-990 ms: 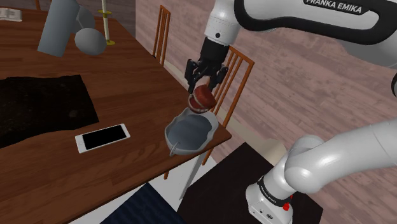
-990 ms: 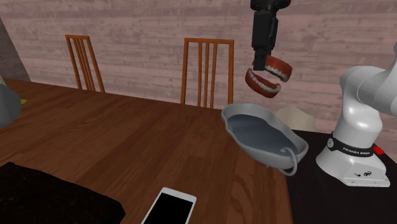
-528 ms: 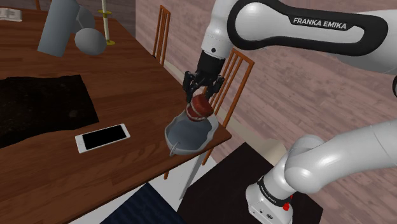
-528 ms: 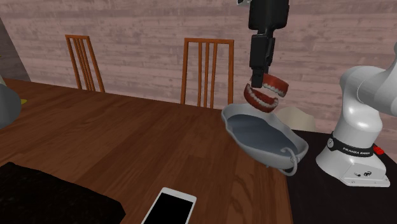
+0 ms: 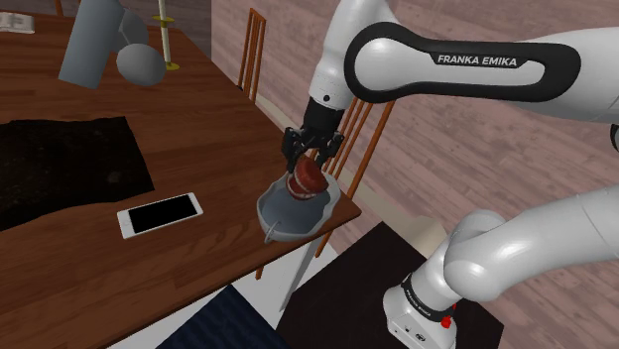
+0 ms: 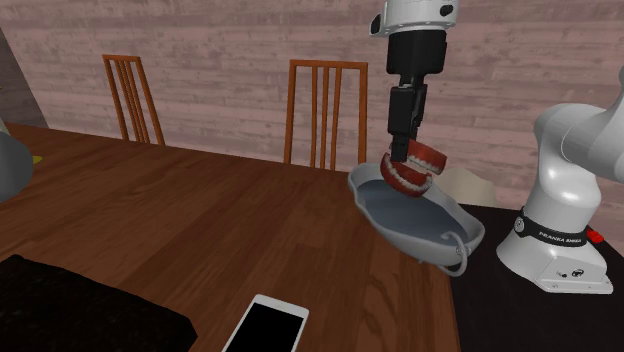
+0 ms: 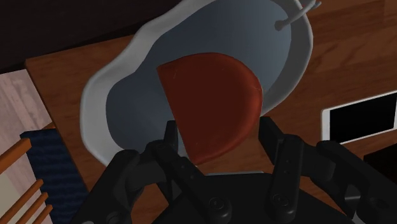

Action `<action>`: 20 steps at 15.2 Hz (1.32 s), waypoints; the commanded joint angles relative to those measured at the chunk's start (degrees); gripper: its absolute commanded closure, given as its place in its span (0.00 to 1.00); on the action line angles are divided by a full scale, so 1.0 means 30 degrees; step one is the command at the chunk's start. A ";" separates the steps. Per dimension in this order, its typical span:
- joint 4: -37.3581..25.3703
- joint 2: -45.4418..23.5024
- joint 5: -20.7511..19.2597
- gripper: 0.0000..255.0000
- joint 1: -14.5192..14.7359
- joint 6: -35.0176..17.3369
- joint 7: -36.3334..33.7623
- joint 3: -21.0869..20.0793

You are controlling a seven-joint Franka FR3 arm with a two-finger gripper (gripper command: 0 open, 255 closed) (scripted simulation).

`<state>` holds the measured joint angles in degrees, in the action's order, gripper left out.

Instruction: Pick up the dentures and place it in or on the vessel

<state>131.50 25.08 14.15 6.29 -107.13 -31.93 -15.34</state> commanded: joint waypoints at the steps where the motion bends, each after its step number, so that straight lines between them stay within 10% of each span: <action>1: 0.0068 -0.0012 0.0010 1.00 0.0005 -0.0095 0.0002 -0.0015; 6: 0.0068 -0.0012 0.0010 1.00 0.0005 -0.0095 0.0002 -0.0015; 7: 0.0068 -0.0012 0.0010 0.00 0.0005 -0.0095 0.0003 -0.0015; 20: -0.2207 0.0115 -0.0275 0.00 -0.0163 0.2334 -0.0080 0.0389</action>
<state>124.94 25.39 13.34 5.82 -100.24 -32.20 -14.21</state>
